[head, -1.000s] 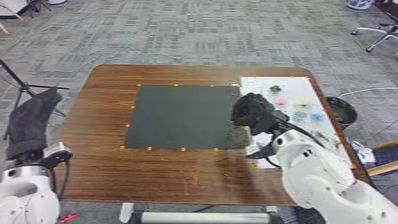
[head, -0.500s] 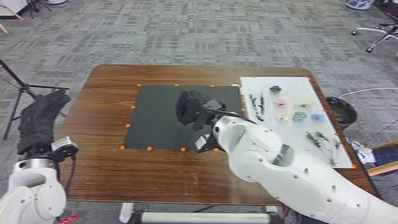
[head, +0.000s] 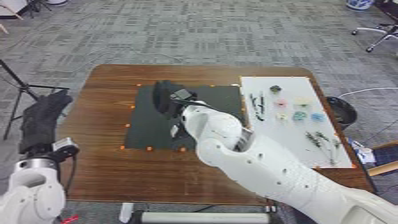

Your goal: Arrange flowers

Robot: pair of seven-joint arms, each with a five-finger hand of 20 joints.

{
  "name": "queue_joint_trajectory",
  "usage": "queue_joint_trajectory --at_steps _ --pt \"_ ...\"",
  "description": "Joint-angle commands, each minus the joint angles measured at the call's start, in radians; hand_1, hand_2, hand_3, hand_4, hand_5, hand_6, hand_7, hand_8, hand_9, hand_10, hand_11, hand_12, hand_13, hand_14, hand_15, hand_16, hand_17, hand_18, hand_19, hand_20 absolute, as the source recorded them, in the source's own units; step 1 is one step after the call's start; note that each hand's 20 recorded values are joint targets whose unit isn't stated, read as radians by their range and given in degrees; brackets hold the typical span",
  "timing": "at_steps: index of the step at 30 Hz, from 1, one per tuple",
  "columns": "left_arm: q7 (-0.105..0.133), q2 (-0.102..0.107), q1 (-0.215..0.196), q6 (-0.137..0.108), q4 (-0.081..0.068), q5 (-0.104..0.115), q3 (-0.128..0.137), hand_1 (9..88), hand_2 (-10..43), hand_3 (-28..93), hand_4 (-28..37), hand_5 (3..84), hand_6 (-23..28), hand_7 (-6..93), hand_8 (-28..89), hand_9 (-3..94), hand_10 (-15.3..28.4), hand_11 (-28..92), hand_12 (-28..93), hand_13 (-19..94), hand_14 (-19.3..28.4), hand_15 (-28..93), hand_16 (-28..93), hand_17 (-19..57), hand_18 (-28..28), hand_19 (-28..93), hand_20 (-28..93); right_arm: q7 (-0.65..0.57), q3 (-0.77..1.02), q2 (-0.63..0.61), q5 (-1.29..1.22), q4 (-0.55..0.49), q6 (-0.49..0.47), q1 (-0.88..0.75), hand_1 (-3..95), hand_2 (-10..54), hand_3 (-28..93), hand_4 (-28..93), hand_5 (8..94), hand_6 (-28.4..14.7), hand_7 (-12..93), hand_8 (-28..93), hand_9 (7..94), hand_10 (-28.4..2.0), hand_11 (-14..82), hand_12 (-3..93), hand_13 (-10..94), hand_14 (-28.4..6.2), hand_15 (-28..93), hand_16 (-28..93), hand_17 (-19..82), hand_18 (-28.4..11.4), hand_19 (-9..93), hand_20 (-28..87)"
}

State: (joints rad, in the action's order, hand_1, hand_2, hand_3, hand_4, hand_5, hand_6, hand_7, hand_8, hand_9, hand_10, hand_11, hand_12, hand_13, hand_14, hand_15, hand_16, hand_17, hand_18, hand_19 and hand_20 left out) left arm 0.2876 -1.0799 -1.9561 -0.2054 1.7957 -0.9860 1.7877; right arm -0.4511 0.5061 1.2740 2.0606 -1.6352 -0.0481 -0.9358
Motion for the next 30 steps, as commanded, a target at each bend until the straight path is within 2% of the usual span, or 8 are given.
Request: queue_joint_trajectory --at_steps 1,5,10,14,19,23,27,30 --pt "0.004 0.016 0.075 0.017 -0.015 0.010 -0.059 17.5 28.7 67 -28.3 50.8 2.6 13.1 -8 47.4 14.5 18 9 33 14.1 12 1 4.4 9.6 8 15 -0.038 -0.050 0.044 0.004 0.007 -0.023 -0.014 67.2 -9.5 57 -8 73.4 -2.0 28 22 92.7 -9.9 5.3 34.3 94 0.2 57 28 67 -9.4 91 42" --pt "0.000 0.014 0.085 0.027 -0.015 0.007 -0.073 17.7 28.3 67 -28.3 50.7 2.6 13.0 -8 47.4 14.5 18 9 33 14.1 12 1 4.3 9.7 8 15 -0.034 -0.049 0.052 0.000 0.015 -0.037 -0.032 67.1 -9.5 56 -8 73.5 -1.8 29 22 92.7 -9.7 5.1 33.4 94 0.2 57 28 67 -9.3 91 42" --pt "-0.010 0.010 0.091 0.032 -0.030 -0.002 -0.073 17.6 27.4 67 -28.3 50.6 2.7 12.9 -8 47.2 14.5 18 9 33 14.0 11 1 4.3 9.7 8 15 -0.032 -0.049 0.049 -0.002 0.021 -0.031 -0.040 67.3 -9.5 56 -8 73.5 -1.6 29 21 92.4 -9.5 4.5 32.2 94 0.2 57 28 67 -9.3 91 42" --pt "-0.042 0.011 0.089 0.021 -0.045 -0.003 -0.084 17.8 26.9 67 -28.3 50.6 2.8 12.8 -8 47.1 14.6 18 9 33 14.1 11 1 4.3 9.7 8 15 -0.032 -0.043 0.049 0.000 0.031 -0.011 -0.051 67.5 -9.5 55 -9 73.4 -1.5 29 21 92.4 -9.5 4.4 31.3 94 0.2 57 28 67 -9.3 91 42" --pt "-0.059 -0.009 0.055 0.059 -0.042 -0.015 -0.072 20.6 25.1 69 -28.3 50.3 2.9 12.9 -8 47.1 14.5 18 9 33 14.4 12 1 4.4 9.7 8 15 -0.034 -0.027 0.059 0.000 0.044 -0.017 -0.069 67.6 -9.5 55 -8 73.3 -1.4 29 21 92.2 -9.5 4.3 30.8 94 0.1 57 28 67 -9.4 91 42" --pt "-0.063 -0.014 0.044 0.067 -0.042 -0.017 -0.078 21.3 24.7 69 -28.3 50.2 2.8 13.0 -8 47.1 14.6 18 9 34 14.7 13 1 4.4 10.0 9 15 -0.036 -0.017 0.066 -0.006 0.049 -0.031 -0.079 67.7 -9.5 55 -8 73.2 -1.4 29 21 92.2 -9.8 4.1 30.0 94 0.1 57 28 67 -9.4 91 41" --pt "-0.068 -0.019 0.028 0.075 -0.030 -0.017 -0.076 21.3 24.7 69 -28.3 50.1 2.9 13.1 -8 47.0 14.6 18 9 34 14.8 13 0 4.3 10.0 9 15 -0.050 -0.015 0.073 -0.044 0.045 -0.020 -0.083 67.6 -9.5 54 -9 72.9 -1.2 29 20 91.2 -10.3 3.4 28.6 94 -0.1 57 28 67 -9.4 91 41" --pt "-0.046 -0.019 0.024 0.067 -0.016 0.002 -0.079 21.3 24.5 69 -28.3 50.1 2.9 13.1 -8 47.0 14.6 19 9 34 14.9 13 0 4.3 10.0 9 15 -0.068 -0.015 0.074 -0.081 0.039 -0.021 -0.078 67.7 -9.5 54 -9 72.7 -1.1 29 20 91.1 -10.3 3.3 28.0 94 -0.2 57 28 67 -9.4 91 41"
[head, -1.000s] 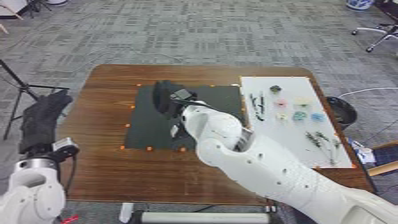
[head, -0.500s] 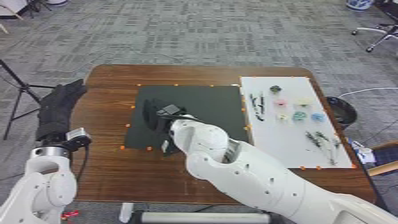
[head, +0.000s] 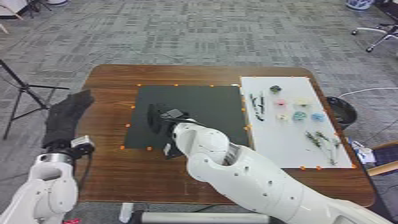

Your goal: Arrange flowers

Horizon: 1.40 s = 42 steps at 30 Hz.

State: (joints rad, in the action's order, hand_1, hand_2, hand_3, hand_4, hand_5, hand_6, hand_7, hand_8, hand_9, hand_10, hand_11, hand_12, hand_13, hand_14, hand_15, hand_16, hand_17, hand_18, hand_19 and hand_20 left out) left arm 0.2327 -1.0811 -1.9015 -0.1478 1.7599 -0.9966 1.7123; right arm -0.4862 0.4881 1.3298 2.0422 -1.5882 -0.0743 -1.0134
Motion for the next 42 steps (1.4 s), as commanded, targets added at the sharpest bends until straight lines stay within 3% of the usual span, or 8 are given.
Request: queue_joint_trajectory --at_steps 1,9,19,22,26,28,34,42 --pt "0.016 -0.018 -0.031 0.005 0.028 0.013 -0.003 21.3 24.1 69 -28.3 50.0 2.9 13.1 -8 47.0 14.6 19 9 34 14.9 13 0 4.3 10.0 9 15 -0.037 0.001 0.018 -0.073 -0.010 0.010 0.000 67.7 -9.5 54 -9 72.5 -1.0 30 20 91.1 -10.3 3.3 27.9 94 -0.2 57 28 67 -9.4 91 41" --pt "0.071 -0.012 -0.014 0.006 0.080 0.014 0.000 21.0 23.0 69 -28.3 50.3 3.0 13.6 -8 47.5 14.6 19 9 34 15.0 13 0 4.3 10.0 9 15 -0.069 0.015 0.029 -0.155 -0.024 -0.016 -0.014 67.5 -9.5 54 -9 72.1 -1.2 29 20 90.5 -10.0 2.9 26.3 94 -0.4 56 28 67 -9.4 90 41" --pt "0.070 -0.010 0.009 0.005 0.078 0.024 -0.022 20.7 22.7 69 -28.3 50.4 3.1 13.7 -8 47.6 14.7 19 9 34 15.0 13 0 4.3 10.1 9 15 -0.096 0.040 0.038 -0.231 -0.031 -0.051 -0.023 65.3 -9.5 54 -11 70.2 -1.3 27 19 88.1 -10.0 1.9 23.3 94 -0.9 54 29 66 -9.7 90 41" --pt "0.077 -0.010 0.012 -0.010 0.083 0.029 -0.027 20.7 22.5 69 -28.3 50.4 3.1 13.6 -8 47.6 14.7 19 9 34 14.9 13 0 4.3 10.1 9 15 -0.089 0.043 0.036 -0.224 -0.030 -0.056 -0.027 63.9 -9.1 55 -12 69.6 -1.6 26 19 86.6 -10.3 1.9 21.8 94 -1.1 52 30 65 -10.0 90 41" --pt "0.121 -0.009 0.010 -0.038 0.124 0.073 -0.025 20.3 21.0 69 -28.3 50.3 3.3 13.5 -8 47.5 14.7 19 9 34 14.9 13 0 4.3 10.1 9 15 -0.079 0.037 0.024 -0.237 -0.038 -0.045 -0.016 62.4 -8.0 54 -11 68.5 -2.2 25 20 84.5 -10.6 2.9 20.5 94 -1.4 51 31 65 -10.2 89 40" --pt "0.135 -0.004 0.016 -0.045 0.148 0.073 -0.025 20.3 20.7 69 -28.3 50.3 3.3 13.4 -8 47.6 14.7 19 9 34 15.0 13 0 4.3 10.1 9 15 -0.073 0.033 0.016 -0.244 -0.044 -0.037 -0.010 61.9 -7.8 54 -11 68.4 -2.3 25 20 83.8 -10.7 3.6 19.9 94 -1.5 50 31 65 -10.4 90 40" --pt "0.172 0.003 0.006 -0.004 0.211 0.075 -0.002 20.0 20.5 68 -28.3 50.6 3.2 13.7 -8 47.8 14.8 19 9 34 14.9 13 0 4.4 10.0 9 15 -0.071 0.012 -0.006 -0.279 -0.060 0.004 0.006 58.8 -8.1 54 -10 68.0 -2.5 25 20 82.6 -11.1 6.1 18.7 94 -1.8 50 32 64 -10.8 90 40" --pt "0.187 -0.001 -0.009 0.038 0.258 0.093 0.017 19.8 20.5 68 -28.3 50.7 3.2 13.7 -8 47.8 14.7 19 9 34 14.8 13 0 4.4 10.0 9 15 -0.064 0.010 -0.021 -0.302 -0.073 0.034 0.012 56.9 -8.4 56 -10 67.8 -2.7 25 20 81.9 -11.5 7.9 17.4 94 -2.0 51 32 64 -11.2 91 40"
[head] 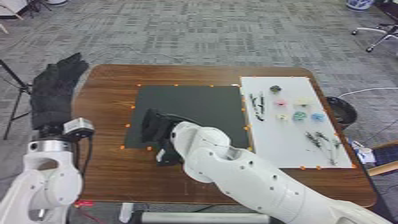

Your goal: Arrange flowers

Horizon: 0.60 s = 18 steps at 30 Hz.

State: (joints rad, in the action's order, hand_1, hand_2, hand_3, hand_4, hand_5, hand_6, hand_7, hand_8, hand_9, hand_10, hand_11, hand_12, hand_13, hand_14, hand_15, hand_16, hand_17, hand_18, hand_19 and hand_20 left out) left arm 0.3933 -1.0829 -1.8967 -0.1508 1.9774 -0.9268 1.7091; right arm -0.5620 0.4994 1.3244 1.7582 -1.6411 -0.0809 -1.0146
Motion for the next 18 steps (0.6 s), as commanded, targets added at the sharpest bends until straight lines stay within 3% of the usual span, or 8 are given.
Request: queue_joint_trajectory --at_steps 1,6,10,18 --pt "0.028 0.001 -0.013 0.044 0.045 0.024 0.020 19.9 20.5 68 -28.3 50.7 3.2 13.6 -8 47.8 14.7 19 9 34 14.8 13 0 4.4 10.0 9 15 0.014 -0.005 -0.022 -0.023 -0.022 0.049 0.017 56.6 -8.3 56 -10 67.8 -2.6 25 20 81.9 -11.5 8.1 17.3 94 -2.0 51 32 64 -11.2 91 40" --pt "0.027 0.000 -0.017 0.059 0.058 0.020 0.023 19.7 20.4 69 -28.3 50.6 3.2 13.6 -8 47.8 14.8 19 9 34 14.8 13 0 4.4 10.0 9 15 0.008 -0.010 -0.050 -0.052 -0.032 0.070 0.016 50.3 -4.5 55 -9 68.4 -2.9 24 20 81.2 -12.1 12.3 13.8 94 -2.1 52 31 64 -11.8 92 39" --pt "0.028 -0.001 -0.021 0.057 0.063 0.027 0.023 19.6 20.3 69 -28.3 50.5 3.2 13.5 -8 47.8 14.8 19 10 34 14.8 13 0 4.4 10.0 8 15 0.006 -0.010 -0.075 -0.062 -0.043 0.070 0.007 41.4 0.1 59 -9 68.9 -3.1 23 17 81.3 -12.9 12.7 13.1 94 -2.8 52 31 63 -12.6 93 39" --pt "0.029 -0.001 -0.019 0.056 0.066 0.038 0.024 19.6 20.1 69 -28.3 50.6 3.2 13.5 -8 47.9 14.7 19 10 34 14.9 13 1 4.4 10.0 8 15 -0.007 -0.001 -0.095 -0.074 -0.038 0.022 -0.014 34.5 4.4 61 -9 69.9 -3.3 26 -5 81.4 -13.5 12.5 13.2 94 -3.4 52 31 63 -13.7 93 40"
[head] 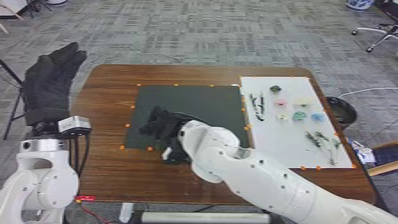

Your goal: Arrange flowers

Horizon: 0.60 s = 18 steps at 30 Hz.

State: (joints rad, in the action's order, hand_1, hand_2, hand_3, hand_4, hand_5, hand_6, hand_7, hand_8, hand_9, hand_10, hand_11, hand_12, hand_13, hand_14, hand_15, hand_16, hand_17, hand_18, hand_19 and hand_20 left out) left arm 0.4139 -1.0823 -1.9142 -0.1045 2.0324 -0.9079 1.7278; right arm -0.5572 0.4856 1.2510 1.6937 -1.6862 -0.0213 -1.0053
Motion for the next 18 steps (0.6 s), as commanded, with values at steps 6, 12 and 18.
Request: queue_joint_trajectory --at_steps 6,12,18 --pt "0.013 0.001 0.016 0.015 0.009 0.021 -0.008 19.8 20.0 68 -28.3 50.5 3.2 13.4 -8 47.9 14.7 19 10 34 14.9 13 1 4.4 10.0 8 15 -0.007 0.042 0.008 -0.026 0.040 -0.108 -0.033 32.5 5.8 59 -9 67.8 -3.7 19 -6 76.1 -13.8 10.7 12.5 94 -4.0 50 32 62 -14.2 93 41" --pt "0.011 0.002 0.024 0.020 0.007 0.017 -0.017 19.7 20.1 68 -28.3 50.5 3.2 13.3 -8 48.0 14.6 19 10 34 14.9 13 1 4.4 10.1 8 15 0.003 0.063 0.040 -0.027 0.070 -0.138 -0.035 31.7 7.0 58 -9 64.1 -4.3 13 -5 70.8 -14.0 9.0 11.5 93 -4.6 49 33 60 -14.7 93 39" --pt "0.002 0.001 0.028 0.023 0.001 0.023 -0.025 19.6 20.1 68 -28.3 50.4 3.2 13.3 -8 47.9 14.6 19 10 34 14.9 12 1 4.4 10.1 8 15 0.006 0.069 0.052 -0.022 0.078 -0.129 -0.027 31.4 7.5 57 -9 63.1 -4.5 12 -5 69.6 -14.0 9.0 10.9 93 -4.7 49 32 60 -14.9 93 39"
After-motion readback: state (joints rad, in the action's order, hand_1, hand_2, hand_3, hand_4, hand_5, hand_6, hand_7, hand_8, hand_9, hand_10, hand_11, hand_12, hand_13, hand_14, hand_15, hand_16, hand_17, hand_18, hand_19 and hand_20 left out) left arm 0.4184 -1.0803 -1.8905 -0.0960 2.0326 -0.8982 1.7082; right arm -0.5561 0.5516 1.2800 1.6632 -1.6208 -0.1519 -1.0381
